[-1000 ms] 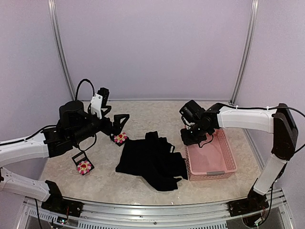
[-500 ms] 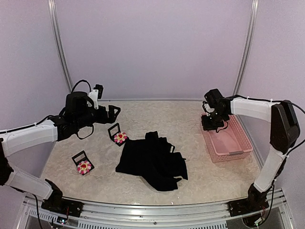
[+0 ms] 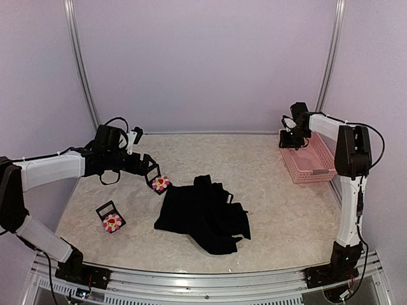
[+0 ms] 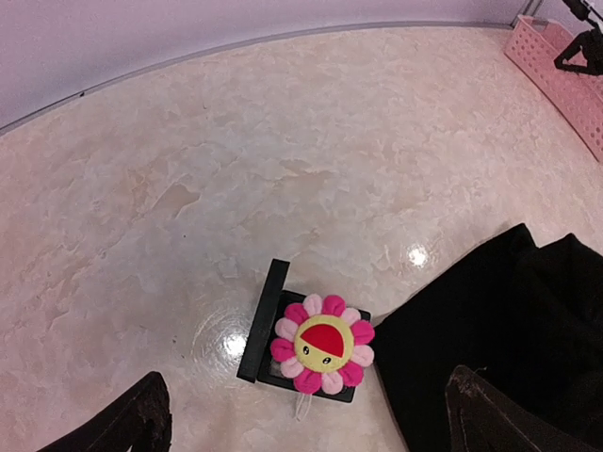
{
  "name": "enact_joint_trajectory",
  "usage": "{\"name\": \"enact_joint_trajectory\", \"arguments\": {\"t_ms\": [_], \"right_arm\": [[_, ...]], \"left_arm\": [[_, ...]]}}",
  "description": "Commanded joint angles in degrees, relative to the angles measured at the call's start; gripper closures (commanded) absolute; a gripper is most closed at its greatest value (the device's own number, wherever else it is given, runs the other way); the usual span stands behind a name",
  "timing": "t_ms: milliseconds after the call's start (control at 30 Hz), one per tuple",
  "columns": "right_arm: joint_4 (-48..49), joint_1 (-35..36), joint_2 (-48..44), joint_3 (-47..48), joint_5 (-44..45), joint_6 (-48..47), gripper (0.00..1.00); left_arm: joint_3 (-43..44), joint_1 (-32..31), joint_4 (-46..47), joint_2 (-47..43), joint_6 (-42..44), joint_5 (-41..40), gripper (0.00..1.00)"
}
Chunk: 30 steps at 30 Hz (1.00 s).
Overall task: Pin the brooch onto the clothing
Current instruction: Move the bin to the corner of the board, then pick up the brooch box from the center of the board.
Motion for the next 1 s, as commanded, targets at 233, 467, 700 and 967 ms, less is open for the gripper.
{"name": "enact_joint_trajectory", "arguments": {"t_ms": [233,467,700,967], "right_arm": [[-4.6,7.35,-9.76,-3.1,1.31,-3.94,0.04],[0.76,16.45,-14.72,-11.17,2.82,-2.91,0.04],[3.8,18.85,-15.02,-16.17,2.64,-0.84,0.06],[5.07,19.17,-16.26,-19.61,3.08,-0.41,0.06]], "left_arm": [[8.2,3.36,-9.79,13.04,14.61,4.09,0.17],[12.52,3.62,-10.93,18.01,15.81,5.08,0.26],[16.35,3.67,-11.51,23.76,15.64,3.22,0.58],[17.48,3.14,-10.86,23.98,15.23,2.07,0.88]]}}
